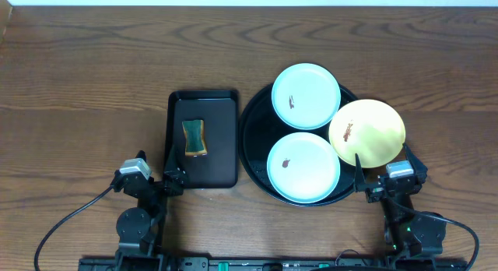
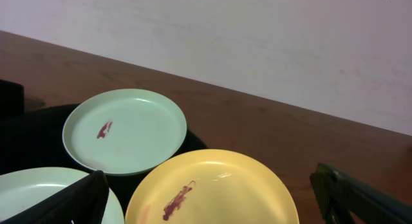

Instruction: Clean dirty plates on tray and stack at the side

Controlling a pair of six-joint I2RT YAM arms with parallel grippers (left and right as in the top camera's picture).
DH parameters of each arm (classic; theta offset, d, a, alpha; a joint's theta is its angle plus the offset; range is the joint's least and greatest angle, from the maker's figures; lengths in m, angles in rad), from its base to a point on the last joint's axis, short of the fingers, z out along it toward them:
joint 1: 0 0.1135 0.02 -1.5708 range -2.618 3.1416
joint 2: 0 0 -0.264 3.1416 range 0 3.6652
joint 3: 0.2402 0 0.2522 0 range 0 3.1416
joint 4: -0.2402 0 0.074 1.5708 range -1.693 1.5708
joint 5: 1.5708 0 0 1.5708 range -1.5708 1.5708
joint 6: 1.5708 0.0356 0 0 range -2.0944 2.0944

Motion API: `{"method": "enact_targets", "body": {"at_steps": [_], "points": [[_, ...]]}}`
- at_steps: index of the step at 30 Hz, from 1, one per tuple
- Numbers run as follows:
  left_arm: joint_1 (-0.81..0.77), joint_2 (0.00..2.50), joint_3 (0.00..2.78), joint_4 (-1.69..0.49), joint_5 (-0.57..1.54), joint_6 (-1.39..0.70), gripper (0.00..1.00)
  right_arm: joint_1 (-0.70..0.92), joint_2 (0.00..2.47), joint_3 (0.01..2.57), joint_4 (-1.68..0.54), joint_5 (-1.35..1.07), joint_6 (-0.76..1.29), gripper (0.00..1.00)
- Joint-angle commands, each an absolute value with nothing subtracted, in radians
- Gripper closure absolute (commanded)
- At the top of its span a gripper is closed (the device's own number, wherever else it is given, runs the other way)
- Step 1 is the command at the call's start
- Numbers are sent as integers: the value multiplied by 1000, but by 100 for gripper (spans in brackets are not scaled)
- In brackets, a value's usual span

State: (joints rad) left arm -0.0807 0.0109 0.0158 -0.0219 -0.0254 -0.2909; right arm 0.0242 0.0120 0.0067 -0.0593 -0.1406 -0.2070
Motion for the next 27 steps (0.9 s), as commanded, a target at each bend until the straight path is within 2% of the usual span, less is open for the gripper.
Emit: {"method": "enact_targets", "body": {"at_steps": [1, 23, 27], "points": [[-84, 10, 4, -71, -38, -282, 16, 28, 11, 6, -64, -138, -192, 1], [-84, 10, 4, -70, -38, -282, 16, 28, 11, 6, -64, -138, -192, 1], [-84, 10, 4, -63, -117, -255, 16, 28, 11, 6, -63, -138, -192, 1]]}}
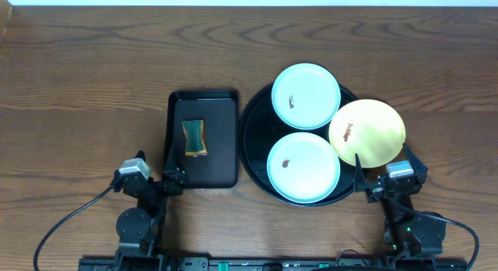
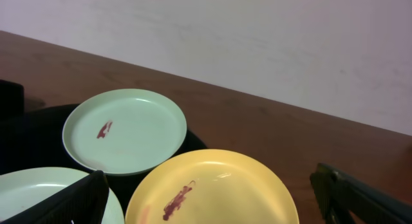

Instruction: Clean dirty plates on tray and stack at the side

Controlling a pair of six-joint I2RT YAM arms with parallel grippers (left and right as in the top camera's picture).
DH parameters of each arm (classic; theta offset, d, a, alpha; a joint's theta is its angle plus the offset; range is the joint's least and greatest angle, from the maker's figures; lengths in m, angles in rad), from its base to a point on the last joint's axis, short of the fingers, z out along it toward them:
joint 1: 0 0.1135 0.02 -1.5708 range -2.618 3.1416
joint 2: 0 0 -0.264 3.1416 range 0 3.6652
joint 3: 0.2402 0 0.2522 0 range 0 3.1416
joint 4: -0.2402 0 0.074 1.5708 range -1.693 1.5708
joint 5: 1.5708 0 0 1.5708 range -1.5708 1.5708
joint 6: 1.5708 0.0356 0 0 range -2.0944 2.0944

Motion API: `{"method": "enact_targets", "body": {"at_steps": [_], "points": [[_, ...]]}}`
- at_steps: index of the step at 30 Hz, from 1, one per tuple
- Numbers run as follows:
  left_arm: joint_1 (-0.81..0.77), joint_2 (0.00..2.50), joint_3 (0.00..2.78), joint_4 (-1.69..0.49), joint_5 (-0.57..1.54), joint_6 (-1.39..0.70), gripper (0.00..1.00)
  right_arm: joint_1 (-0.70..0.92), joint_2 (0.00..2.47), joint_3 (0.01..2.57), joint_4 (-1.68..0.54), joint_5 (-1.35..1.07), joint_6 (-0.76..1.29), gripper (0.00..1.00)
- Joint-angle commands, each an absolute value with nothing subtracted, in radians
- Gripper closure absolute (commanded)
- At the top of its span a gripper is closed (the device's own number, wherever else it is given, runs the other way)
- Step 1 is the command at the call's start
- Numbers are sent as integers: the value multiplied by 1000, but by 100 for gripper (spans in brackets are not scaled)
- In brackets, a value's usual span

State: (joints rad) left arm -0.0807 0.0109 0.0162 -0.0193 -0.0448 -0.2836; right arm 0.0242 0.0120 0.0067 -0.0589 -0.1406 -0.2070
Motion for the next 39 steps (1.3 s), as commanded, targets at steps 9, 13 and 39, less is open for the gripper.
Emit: {"method": "enact_targets", "body": {"at_steps": [9, 13, 39], "points": [[-84, 10, 4, 9, -123, -259, 16, 28, 13, 6, -63, -135, -192, 1], [-84, 10, 65, 27, -51, -260, 16, 28, 13, 6, -61, -136, -192, 1], [-84, 990, 1378, -1031, 176, -222, 16, 27, 684, 979, -826, -237, 17, 1]]}}
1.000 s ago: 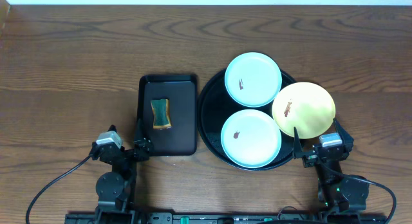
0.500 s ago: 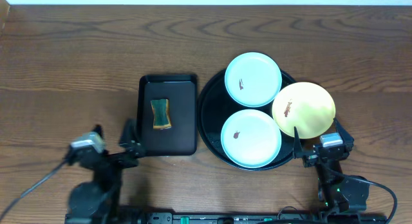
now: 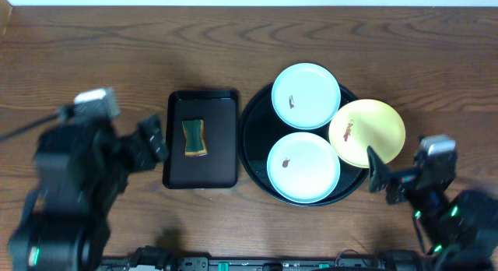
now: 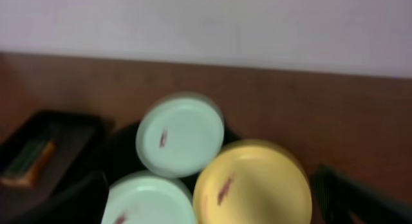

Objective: Clean dirty plates on tray and stack at the side
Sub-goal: 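Raise the left gripper over the sponge and the right gripper to the yellow plate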

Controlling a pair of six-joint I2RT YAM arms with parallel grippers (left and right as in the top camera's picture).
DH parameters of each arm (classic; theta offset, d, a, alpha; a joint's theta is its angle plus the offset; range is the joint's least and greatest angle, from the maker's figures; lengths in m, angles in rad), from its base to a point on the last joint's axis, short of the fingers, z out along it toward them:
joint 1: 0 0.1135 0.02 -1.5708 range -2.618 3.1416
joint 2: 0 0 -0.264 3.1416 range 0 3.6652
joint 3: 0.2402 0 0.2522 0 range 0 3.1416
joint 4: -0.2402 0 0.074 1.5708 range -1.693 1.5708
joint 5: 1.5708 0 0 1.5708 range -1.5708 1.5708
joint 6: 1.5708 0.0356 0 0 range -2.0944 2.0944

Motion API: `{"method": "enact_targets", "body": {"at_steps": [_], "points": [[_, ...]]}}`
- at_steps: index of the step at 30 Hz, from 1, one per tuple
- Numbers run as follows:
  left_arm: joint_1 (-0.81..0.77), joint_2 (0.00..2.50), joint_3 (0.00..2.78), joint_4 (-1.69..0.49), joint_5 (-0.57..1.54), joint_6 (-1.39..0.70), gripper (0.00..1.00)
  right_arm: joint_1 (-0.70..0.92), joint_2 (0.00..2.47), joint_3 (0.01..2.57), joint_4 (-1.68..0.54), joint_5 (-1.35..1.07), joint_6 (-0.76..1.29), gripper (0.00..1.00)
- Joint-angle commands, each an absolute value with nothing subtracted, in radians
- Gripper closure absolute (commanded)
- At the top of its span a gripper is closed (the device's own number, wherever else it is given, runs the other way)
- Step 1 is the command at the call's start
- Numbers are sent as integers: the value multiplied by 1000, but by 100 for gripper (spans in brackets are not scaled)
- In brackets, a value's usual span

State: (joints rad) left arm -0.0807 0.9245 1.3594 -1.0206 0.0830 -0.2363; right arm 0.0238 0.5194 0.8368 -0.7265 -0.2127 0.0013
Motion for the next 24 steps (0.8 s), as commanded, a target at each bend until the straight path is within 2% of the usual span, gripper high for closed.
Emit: {"method": "enact_targets", "body": {"at_steps": [1, 3, 4, 7, 12, 13, 15, 16, 19, 20, 24], "points": [[-84, 1016, 1378, -1032, 175, -221, 16, 27, 756, 1049, -904, -252, 17, 1], [-84, 1069, 1378, -1032, 171, -221, 16, 27, 896, 1177, -1050, -307, 18, 1], [-84, 1100, 1378, -1031, 172, -221, 2, 27, 967, 1237, -1108, -356, 18, 1], [-84, 1180, 1378, -1036, 176, -221, 2, 27, 1134, 1359, -1231, -439, 26, 1], [-84, 1288, 1378, -1137, 177, -222, 2, 27, 1270, 1394, -1310, -480, 20, 1], [-84, 1308, 1378, -1155, 176, -221, 2, 29, 1293, 1394, -1322, -490, 19, 3], [-84, 1343, 1375, -1184, 176, -221, 2, 40, 1330, 1394, -1344, -487, 23, 23], [-84, 1356, 1372, -1190, 176, -221, 2, 50, 1345, 1393, -1356, -476, 36, 36], [-85, 1380, 1356, -1188, 176, -223, 3, 107, 1373, 1375, -1360, -384, 125, 54], [-85, 1386, 1352, -1188, 176, -223, 5, 130, 1375, 1362, -1351, -326, 166, 55], [-85, 1396, 1337, -1193, 176, -222, 13, 231, 1375, 1268, -1311, -96, 369, 48]]}}
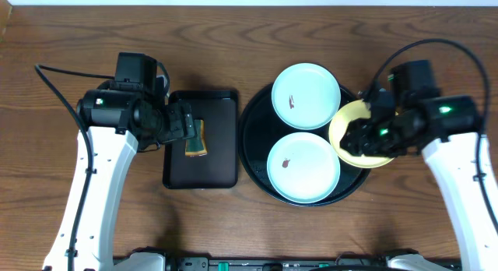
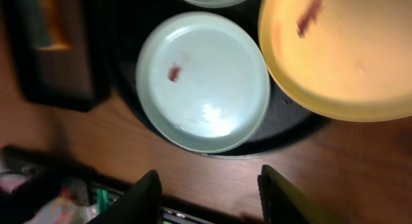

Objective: Clean dirty plates on tray and stack at the side
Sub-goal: 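Raise the left gripper over the sponge and the right gripper to the yellow plate, then lower the left gripper down onto the green sponge on the black tray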

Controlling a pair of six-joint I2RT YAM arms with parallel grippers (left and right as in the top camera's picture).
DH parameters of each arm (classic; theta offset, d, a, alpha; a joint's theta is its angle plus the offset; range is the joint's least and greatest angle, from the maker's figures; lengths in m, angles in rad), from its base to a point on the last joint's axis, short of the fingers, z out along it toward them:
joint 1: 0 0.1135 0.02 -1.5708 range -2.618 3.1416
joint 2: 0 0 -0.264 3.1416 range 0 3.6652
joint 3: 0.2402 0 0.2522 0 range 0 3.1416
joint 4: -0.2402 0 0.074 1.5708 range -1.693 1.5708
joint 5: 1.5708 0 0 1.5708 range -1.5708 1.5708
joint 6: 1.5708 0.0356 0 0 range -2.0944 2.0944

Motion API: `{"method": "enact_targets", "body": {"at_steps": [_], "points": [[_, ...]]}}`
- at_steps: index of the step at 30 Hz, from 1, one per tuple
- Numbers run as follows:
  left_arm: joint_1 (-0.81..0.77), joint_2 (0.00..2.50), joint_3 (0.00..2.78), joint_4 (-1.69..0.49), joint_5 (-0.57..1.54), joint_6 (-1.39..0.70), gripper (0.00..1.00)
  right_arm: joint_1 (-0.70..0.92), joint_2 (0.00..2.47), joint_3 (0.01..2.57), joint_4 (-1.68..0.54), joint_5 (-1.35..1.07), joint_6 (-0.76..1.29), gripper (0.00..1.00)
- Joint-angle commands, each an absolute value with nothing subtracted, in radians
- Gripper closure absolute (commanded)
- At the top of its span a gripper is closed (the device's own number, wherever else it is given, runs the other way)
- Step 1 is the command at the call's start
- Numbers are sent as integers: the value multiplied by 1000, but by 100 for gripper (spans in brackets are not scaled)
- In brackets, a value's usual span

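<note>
A round black tray [image 1: 253, 139] carries two mint plates, one far [image 1: 305, 96] and one near [image 1: 303, 167], each with a small red stain. A stained yellow plate [image 1: 342, 132] leans on the tray's right rim. My right gripper [image 1: 372, 139] hovers above the yellow plate and covers most of it. In the right wrist view this gripper [image 2: 209, 198] is open and empty, looking down on the near mint plate [image 2: 203, 79] and the yellow plate [image 2: 341, 50]. My left gripper [image 1: 180, 121] hangs at the sponge [image 1: 196, 144]; its jaws are not readable.
The yellow-green sponge lies in a small black rectangular tray [image 1: 201, 174] left of the round tray. Bare wooden table [image 1: 249, 37] surrounds both trays. Cables trail from both arms over the table's left and right sides.
Both arms were blurred low at the sides of the trays. Now the left gripper is over the small tray by the sponge and the right gripper is above the yellow plate.
At the two oldest moments both arms sat folded at the table's front edge, the right gripper open and facing the plates. Then both arms were raised and blurred. Now each is out over the table; plates and sponge lie where they were.
</note>
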State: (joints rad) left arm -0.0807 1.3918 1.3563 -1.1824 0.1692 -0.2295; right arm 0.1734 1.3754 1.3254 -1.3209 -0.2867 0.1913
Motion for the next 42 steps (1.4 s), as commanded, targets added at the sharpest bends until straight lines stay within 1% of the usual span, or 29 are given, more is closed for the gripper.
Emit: {"method": "enact_targets", "body": {"at_steps": [1, 6, 9, 12, 13, 17, 21, 25, 26, 29, 31, 42], "points": [[-85, 1396, 1332, -1196, 176, -222, 13, 252, 1375, 1237, -1296, -70, 395, 48], [-85, 1396, 1299, -1201, 176, -245, 14, 315, 1375, 1046, -1165, -52, 449, 48], [-88, 1396, 1277, -1180, 176, -257, 14, 326, 1375, 941, -1045, -52, 461, 53], [-103, 1398, 1263, -1158, 176, -260, 14, 328, 1375, 863, -936, -47, 472, 56], [-110, 1399, 1262, -1154, 175, -260, 14, 328, 1375, 842, -905, -38, 472, 60], [-141, 1399, 1262, -1146, 171, -260, 14, 329, 1375, 759, -782, -23, 475, 66], [-168, 1399, 1262, -1141, 171, -260, 14, 329, 1375, 709, -683, -12, 475, 69], [-178, 1399, 1262, -1139, 139, -260, 15, 329, 1375, 699, -639, 4, 474, 73], [-178, 1399, 1262, -1139, 130, -260, 19, 329, 1375, 696, -628, 12, 474, 74], [-178, 1399, 1262, -1140, 122, -263, 19, 329, 1375, 675, -594, 19, 474, 75], [-178, 1399, 1262, -1140, 122, -263, 19, 329, 1375, 656, -584, 19, 475, 77], [-178, 1408, 1262, -1132, 118, -263, 19, 329, 1389, 641, -565, 8, 475, 79]]}}
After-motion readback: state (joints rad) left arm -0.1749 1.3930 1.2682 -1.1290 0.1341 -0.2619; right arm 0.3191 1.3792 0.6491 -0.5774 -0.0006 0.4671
